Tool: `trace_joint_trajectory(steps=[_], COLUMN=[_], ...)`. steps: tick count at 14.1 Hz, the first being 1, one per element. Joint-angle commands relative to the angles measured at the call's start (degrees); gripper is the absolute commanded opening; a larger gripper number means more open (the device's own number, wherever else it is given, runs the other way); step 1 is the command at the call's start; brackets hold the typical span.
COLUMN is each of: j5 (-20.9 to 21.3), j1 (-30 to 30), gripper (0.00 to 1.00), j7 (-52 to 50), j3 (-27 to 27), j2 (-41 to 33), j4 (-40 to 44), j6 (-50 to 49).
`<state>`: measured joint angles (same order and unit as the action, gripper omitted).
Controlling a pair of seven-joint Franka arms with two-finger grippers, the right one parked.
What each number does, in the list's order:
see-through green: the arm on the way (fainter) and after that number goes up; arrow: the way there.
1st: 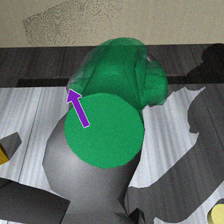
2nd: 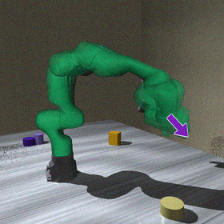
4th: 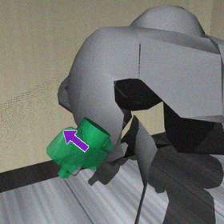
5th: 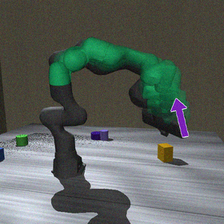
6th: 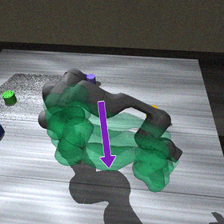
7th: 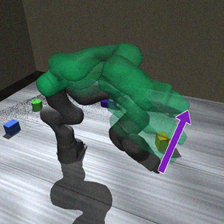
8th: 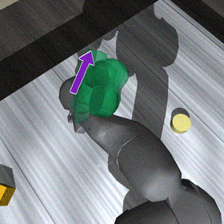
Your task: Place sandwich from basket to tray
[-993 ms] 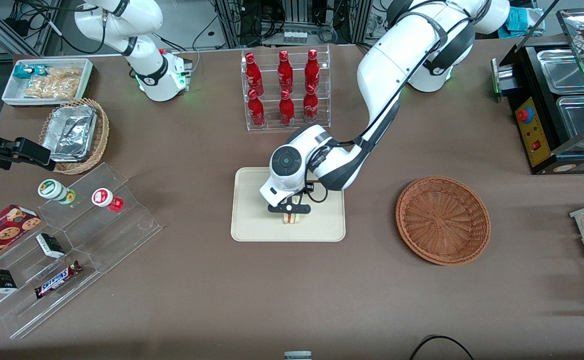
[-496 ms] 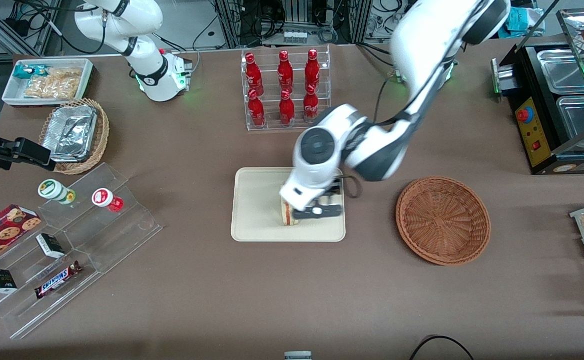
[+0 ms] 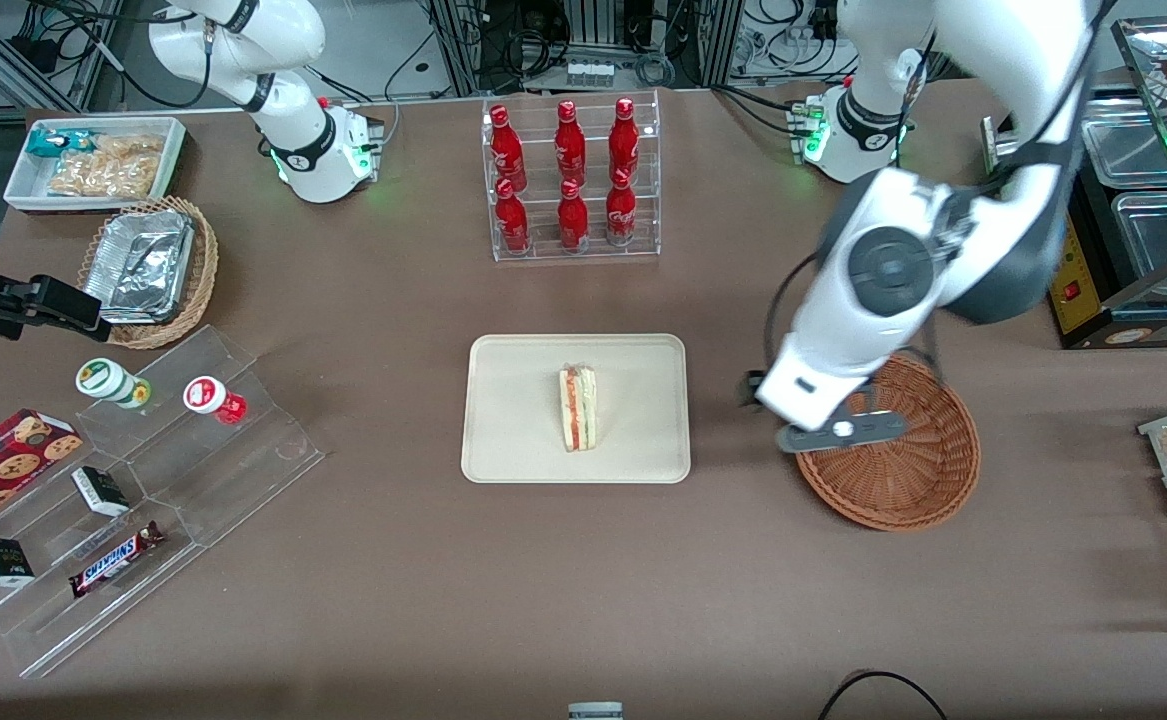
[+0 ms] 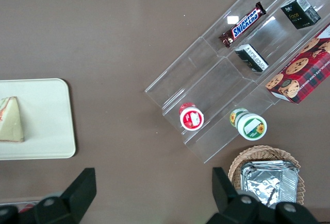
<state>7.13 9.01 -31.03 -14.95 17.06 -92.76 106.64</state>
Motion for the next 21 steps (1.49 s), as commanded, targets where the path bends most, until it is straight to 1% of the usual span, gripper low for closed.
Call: trace_joint_trajectory(steps=[1,2,4,6,9,11,21], j5=[-0.53,-1.58,-5.79,-7.47,-7.39,-7.39,-6.60], j1=[-5.82,-7.50,-11.71,-14.45,-15.25,-15.34,-15.25], gripper=[1.00,1.00,1.00,1.00,1.00,1.00,1.00], j7=[7.79,10.70,15.54,18.71,18.99,18.99,18.90], j3=[-0.60,-0.60,-0.43,-0.43,-0.43,-0.43,-0.52], j2=[-10.10,-11.43,-14.50,-16.53,-16.36,-16.27,-15.92], j4=[-8.84,-8.59,-7.80,-6.22,-0.34,1.78,4.51], j6=[-2.73,-4.92,-8.71,-12.39,-18.55,-18.83,-18.83])
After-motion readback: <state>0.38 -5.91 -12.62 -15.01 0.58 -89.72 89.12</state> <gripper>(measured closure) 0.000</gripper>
